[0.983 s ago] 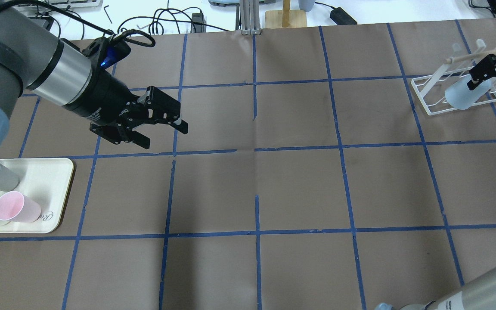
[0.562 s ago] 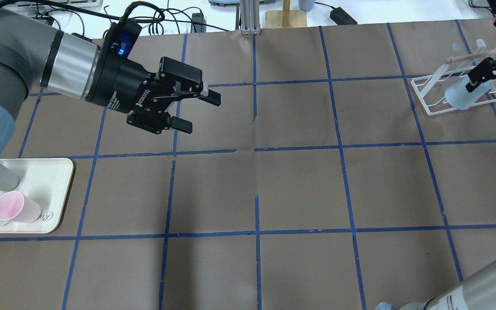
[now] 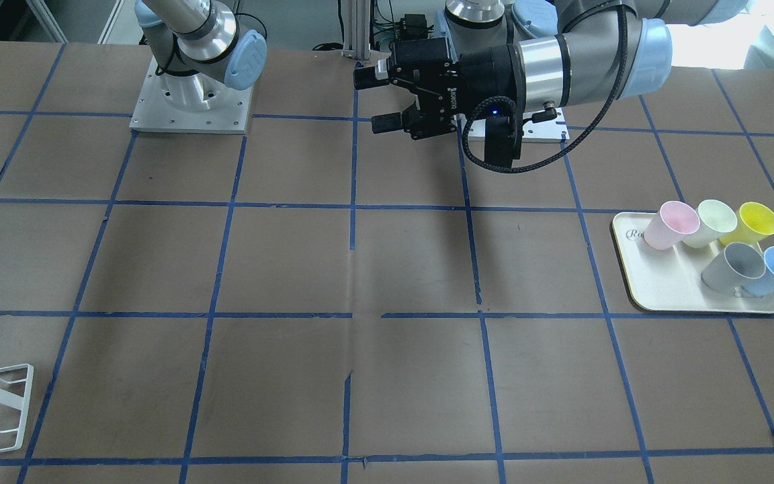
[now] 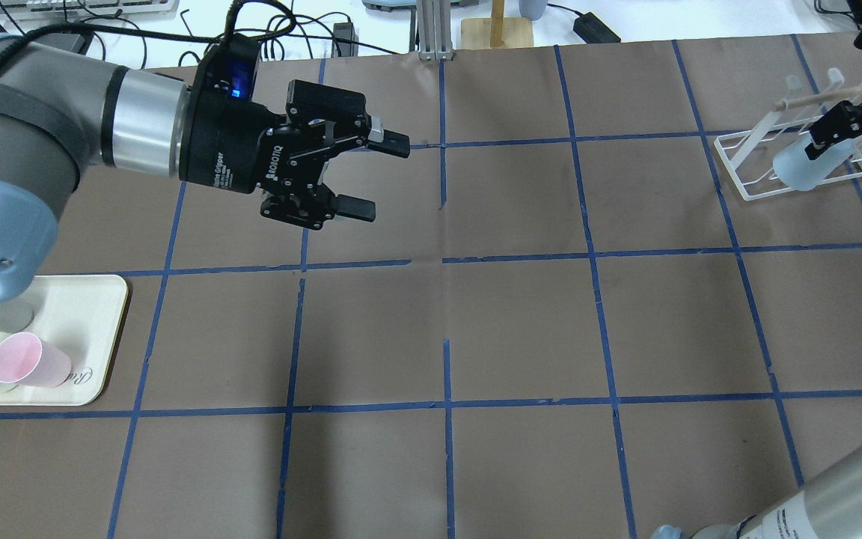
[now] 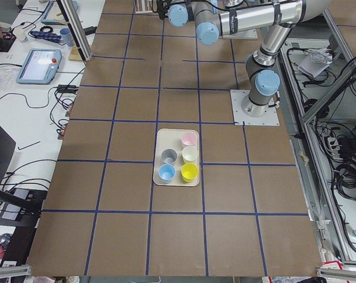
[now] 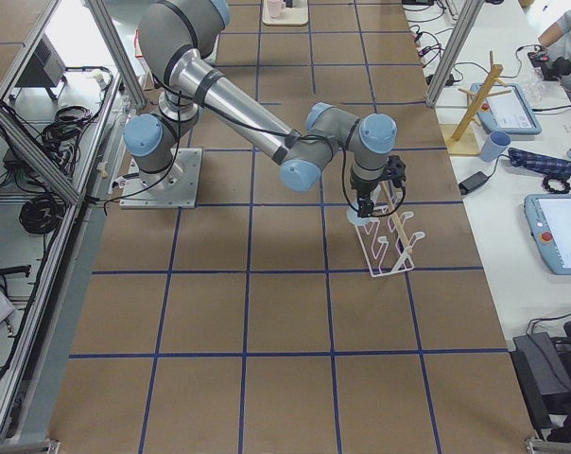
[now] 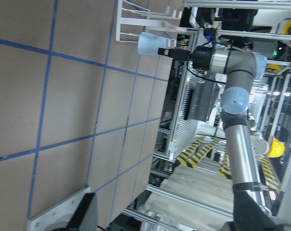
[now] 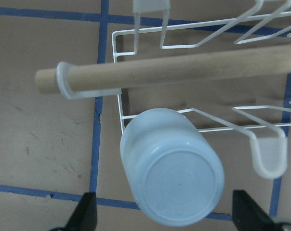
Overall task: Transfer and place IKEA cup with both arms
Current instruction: 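Grasp the light blue cup with the right gripper and lift it off the rack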
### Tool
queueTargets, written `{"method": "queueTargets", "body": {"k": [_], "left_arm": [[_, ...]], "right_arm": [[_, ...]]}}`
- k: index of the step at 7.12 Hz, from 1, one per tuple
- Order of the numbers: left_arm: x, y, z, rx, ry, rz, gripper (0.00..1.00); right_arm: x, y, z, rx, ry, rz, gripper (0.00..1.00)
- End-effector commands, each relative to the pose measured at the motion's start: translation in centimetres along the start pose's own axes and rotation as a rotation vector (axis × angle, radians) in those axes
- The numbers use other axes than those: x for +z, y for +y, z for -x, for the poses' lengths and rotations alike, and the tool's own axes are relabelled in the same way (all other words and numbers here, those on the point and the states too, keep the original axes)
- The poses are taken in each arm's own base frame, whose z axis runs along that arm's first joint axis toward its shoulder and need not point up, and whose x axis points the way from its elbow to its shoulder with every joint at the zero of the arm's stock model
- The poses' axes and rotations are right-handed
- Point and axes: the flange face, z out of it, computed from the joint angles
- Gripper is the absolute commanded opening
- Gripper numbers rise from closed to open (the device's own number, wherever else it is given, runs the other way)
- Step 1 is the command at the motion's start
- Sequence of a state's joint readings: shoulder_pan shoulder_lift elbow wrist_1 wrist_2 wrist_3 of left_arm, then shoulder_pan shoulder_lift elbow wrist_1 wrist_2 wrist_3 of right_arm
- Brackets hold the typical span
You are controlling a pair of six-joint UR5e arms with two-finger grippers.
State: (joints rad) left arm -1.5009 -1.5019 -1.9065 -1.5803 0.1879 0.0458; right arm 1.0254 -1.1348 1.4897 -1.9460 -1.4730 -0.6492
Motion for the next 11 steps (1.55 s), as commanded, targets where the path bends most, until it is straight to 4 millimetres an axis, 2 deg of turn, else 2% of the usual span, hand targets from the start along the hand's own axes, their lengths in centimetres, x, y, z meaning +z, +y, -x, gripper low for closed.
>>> {"method": "queueTargets", "body": {"k": [1, 2, 3, 4, 5, 7, 8, 9, 10, 11], "left_arm": [[1.2, -1.2, 1.4, -0.064, 0.142, 0.018, 1.00], [3.1, -1.3, 2.4, -0.095, 0.172, 0.053, 1.00], [4.3, -1.8, 2.9, -0.086, 0.179, 0.073, 1.00], [4.8, -2.5, 3.1, -0.074, 0.218, 0.078, 1.00], [5.7, -2.8, 3.2, -0.065, 0.272, 0.089, 1.00], [6.1, -3.9, 3.6, 0.033, 0.283, 0.092, 1.00], [6.4, -4.2, 4.0, 0.068, 0.287, 0.092, 1.00], [6.4, -4.5, 4.1, 0.082, 0.319, 0.089, 1.00], [6.4, -5.0, 4.3, 0.068, 0.355, 0.087, 1.00], [6.5, -5.0, 4.3, 0.063, 0.374, 0.089, 1.00]], "right_arm": [[1.2, -0.3, -0.3, -0.008, 0.008, -0.014, 1.00], [1.3, -0.3, -0.3, -0.008, 0.010, -0.011, 1.00], [1.0, -0.4, -0.3, -0.009, 0.010, -0.017, 0.93], [0.8, -0.5, -0.4, -0.004, 0.012, -0.021, 0.66], [0.8, -0.6, -0.3, -0.007, 0.010, -0.022, 0.49], [0.1, -0.6, -0.1, -0.007, 0.018, -0.032, 0.27], [-0.4, -0.8, 0.0, -0.008, 0.011, -0.046, 0.24], [-2.8, -1.4, -0.2, -0.013, 0.033, -0.070, 0.23], [-6.2, -1.9, -0.1, -0.016, 0.021, -0.056, 0.19], [-10.6, -2.0, 0.3, -0.015, 0.006, -0.039, 0.16]]}}
